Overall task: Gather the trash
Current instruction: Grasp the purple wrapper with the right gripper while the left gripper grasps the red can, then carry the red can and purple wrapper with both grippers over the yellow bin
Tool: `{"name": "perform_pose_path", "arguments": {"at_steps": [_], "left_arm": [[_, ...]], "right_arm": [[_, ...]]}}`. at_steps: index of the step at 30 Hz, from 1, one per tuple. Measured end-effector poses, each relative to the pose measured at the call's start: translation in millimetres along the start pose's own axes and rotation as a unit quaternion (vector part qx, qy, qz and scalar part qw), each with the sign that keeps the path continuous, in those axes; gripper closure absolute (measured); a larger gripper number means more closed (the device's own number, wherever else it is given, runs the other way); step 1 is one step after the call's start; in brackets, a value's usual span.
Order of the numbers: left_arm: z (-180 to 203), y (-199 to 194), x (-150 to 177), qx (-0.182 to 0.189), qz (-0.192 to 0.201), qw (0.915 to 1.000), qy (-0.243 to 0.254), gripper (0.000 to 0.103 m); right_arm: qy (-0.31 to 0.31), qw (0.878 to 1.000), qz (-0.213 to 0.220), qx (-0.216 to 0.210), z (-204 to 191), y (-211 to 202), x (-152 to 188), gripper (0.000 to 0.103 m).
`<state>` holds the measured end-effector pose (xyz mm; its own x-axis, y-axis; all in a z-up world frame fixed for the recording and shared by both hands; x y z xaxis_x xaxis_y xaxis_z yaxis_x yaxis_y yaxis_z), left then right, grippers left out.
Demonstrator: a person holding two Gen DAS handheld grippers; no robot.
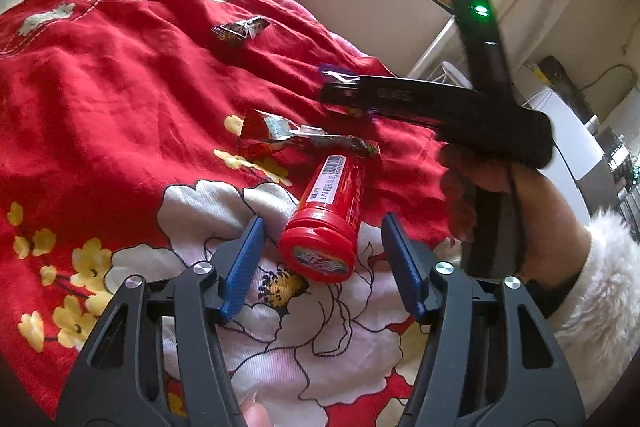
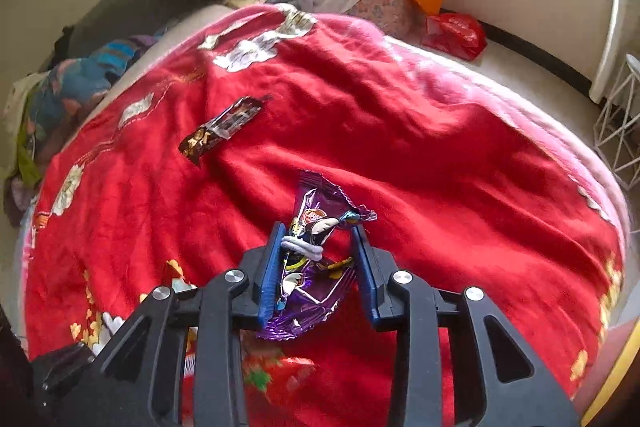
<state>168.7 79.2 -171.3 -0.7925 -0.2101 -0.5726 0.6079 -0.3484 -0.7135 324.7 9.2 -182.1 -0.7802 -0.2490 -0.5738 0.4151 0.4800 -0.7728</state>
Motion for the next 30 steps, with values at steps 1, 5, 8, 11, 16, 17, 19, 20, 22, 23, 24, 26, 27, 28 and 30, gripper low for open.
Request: {"name": "perform_pose_path", "arguments": {"at_steps": [1,5,8,11,16,17,19,20,22,23,24,26,27,28,30], "left_arm": [[-0.3,0.7,-0.1,0.0,0.0,1.0,-0.001,0.053],[-1.7,0.4,1.4,-0.001,0.002,1.0,-0.008,0.067],[-1.2,-2.7,1.0,0.001,0.004,0.9999,-0.009,0.071],[0.6,-7.5,-1.0,0.0,0.011,0.9999,-0.006,0.072],[7.9,-23.2,1.0,-0.001,0.021,0.9998,0.005,0.074],[9.6,-27.2,0.7,-0.003,0.024,0.9997,0.009,0.074],[12.3,-32.7,-1.9,-0.005,0.031,0.9994,0.014,0.075],[14.5,-36.8,-2.5,-0.006,0.035,0.9992,0.015,0.075],[17.5,-43.6,-5.2,-0.008,0.042,0.999,0.017,0.075],[20.3,-47.3,-7.5,-0.008,0.046,0.9987,0.019,0.075],[22.7,-49.9,-10.0,-0.008,0.05,0.9985,0.02,0.075],[28.2,-58.2,-15.0,-0.005,0.06,0.9979,0.024,0.075],[31.0,-61.4,-16.4,-0.005,0.064,0.9976,0.027,0.075],[34.3,-64.2,-18.7,-0.004,0.068,0.9972,0.03,0.075],[41.2,-68.3,-23.3,-0.002,0.075,0.9965,0.036,0.075]], "right_arm": [[0.001,1.0,0.003,0.0,1.1,-3.2,0.7,0.071],[0.0,1.0,0.019,0.009,6.3,-20.9,4.9,0.071],[0.001,1.0,0.03,0.009,7.4,-34.9,8.8,0.071],[-0.004,0.999,0.041,0.011,5.9,-49.9,14.2,0.071],[-0.002,0.998,0.058,0.007,4.1,-72.7,20.1,0.071],[0.0,0.998,0.06,0.005,4.0,-76.6,21.0,0.071],[0.004,0.998,0.064,0.001,3.6,-85.3,22.8,0.071],[0.005,0.998,0.067,0.0,3.5,-89.8,24.0,0.071],[0.007,0.997,0.072,-0.004,3.3,-99.7,26.0,0.071],[0.008,0.997,0.073,-0.005,3.3,-103.1,26.7,0.071],[0.008,0.997,0.074,-0.005,3.3,-107.2,27.6,0.071],[0.007,0.997,0.079,-0.006,1.7,-115.7,29.9,0.071],[0.006,0.997,0.081,-0.007,1.9,-120.1,31.3,0.071],[0.007,0.996,0.084,-0.008,2.4,-125.4,33.0,0.071],[0.008,0.996,0.087,-0.008,3.4,-132.3,36.2,0.071]]}}
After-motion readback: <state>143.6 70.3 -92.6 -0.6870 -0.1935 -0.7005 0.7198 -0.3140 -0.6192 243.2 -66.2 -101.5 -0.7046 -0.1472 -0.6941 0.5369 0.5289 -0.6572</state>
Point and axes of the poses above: each gripper's, at about its wrist camera, not at the fingertips, and y roughly the way its jaws point, z to its right, x to its underside, the point moved 5 cm from there along y, roughly the way its jaws point, and after that the axes turned 1 degree about -z, right-handed, at the moved point
